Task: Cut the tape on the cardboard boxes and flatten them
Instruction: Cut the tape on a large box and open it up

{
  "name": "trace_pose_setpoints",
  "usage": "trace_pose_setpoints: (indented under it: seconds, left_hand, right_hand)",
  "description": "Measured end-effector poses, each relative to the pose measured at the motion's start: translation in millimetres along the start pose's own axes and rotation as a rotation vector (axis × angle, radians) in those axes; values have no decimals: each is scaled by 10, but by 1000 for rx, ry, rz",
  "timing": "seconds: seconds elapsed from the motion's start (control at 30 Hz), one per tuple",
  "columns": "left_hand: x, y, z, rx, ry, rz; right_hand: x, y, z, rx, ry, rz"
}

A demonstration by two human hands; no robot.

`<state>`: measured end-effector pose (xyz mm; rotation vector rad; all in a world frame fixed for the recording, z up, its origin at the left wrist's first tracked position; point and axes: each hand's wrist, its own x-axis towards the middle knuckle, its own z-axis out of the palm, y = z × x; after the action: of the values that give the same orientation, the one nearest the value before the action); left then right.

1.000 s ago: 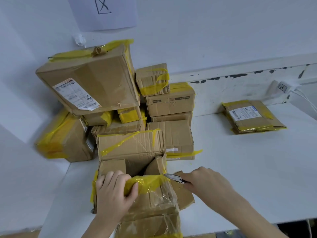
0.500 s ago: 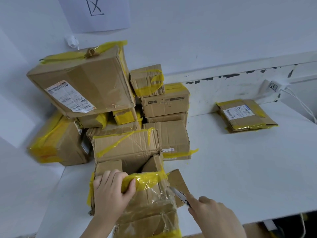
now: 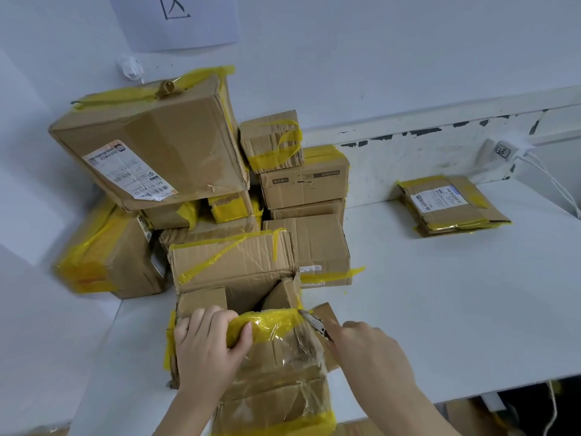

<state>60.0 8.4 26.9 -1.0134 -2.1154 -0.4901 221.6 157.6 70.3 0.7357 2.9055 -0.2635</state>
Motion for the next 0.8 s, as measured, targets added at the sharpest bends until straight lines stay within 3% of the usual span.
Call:
trace_pose_setpoints:
  seconds: [0.53, 0.7, 0.8]
  left_hand:
    - [4, -3, 30, -15, 137, 62]
    - [36, 7, 26, -45, 148, 97]
    - [40, 10, 23, -47, 139, 93]
  right_hand:
    - [-209, 236, -24, 80, -131, -7]
    - [-114, 338, -170, 135, 75, 77]
    - [91, 221, -140, 152, 75, 26]
